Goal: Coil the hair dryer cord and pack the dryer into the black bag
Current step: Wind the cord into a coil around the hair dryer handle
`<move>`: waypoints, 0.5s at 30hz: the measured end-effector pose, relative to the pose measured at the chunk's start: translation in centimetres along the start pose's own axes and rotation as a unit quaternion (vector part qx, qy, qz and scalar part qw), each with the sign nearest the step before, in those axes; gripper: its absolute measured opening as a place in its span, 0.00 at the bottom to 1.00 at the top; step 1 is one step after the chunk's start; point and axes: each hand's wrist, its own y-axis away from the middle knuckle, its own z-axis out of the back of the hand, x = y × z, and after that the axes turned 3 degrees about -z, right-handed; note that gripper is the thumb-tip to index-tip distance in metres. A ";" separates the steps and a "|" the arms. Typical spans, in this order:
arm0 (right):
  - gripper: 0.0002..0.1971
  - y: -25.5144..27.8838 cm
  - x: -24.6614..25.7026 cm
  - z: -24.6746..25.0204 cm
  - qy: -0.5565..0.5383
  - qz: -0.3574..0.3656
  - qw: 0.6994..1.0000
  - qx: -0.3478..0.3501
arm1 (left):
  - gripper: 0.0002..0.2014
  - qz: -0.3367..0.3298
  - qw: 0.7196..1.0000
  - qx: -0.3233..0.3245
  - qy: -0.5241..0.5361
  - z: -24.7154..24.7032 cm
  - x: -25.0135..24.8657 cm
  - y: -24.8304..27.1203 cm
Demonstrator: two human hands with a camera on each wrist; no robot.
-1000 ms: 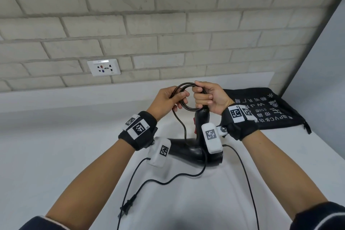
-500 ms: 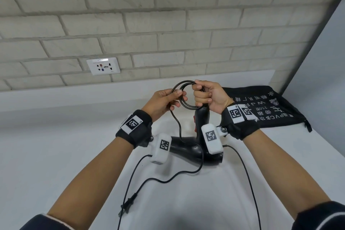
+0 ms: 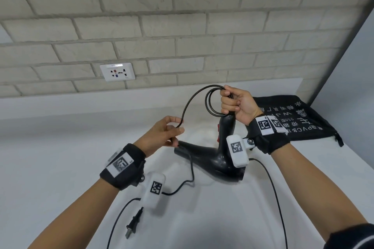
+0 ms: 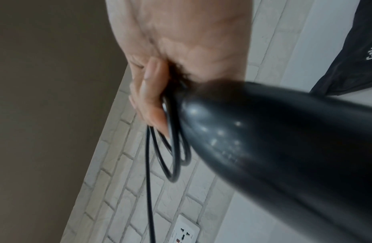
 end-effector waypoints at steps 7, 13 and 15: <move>0.20 0.4 -0.1 -0.3 0.014 0.011 1.000 -0.019 | 0.08 -0.242 0.883 -0.198 -0.350 -1.0 -0.3 -0.6; 0.19 0.5 -0.4 -2.1 0.097 0.009 0.995 -0.014 | 0.10 -0.272 0.802 0.009 -0.532 -4.8 -3.3 0.3; 0.19 0.6 -0.6 -2.8 0.118 0.004 0.993 -0.023 | 0.09 -0.324 0.798 0.027 -0.507 -5.5 -5.0 0.0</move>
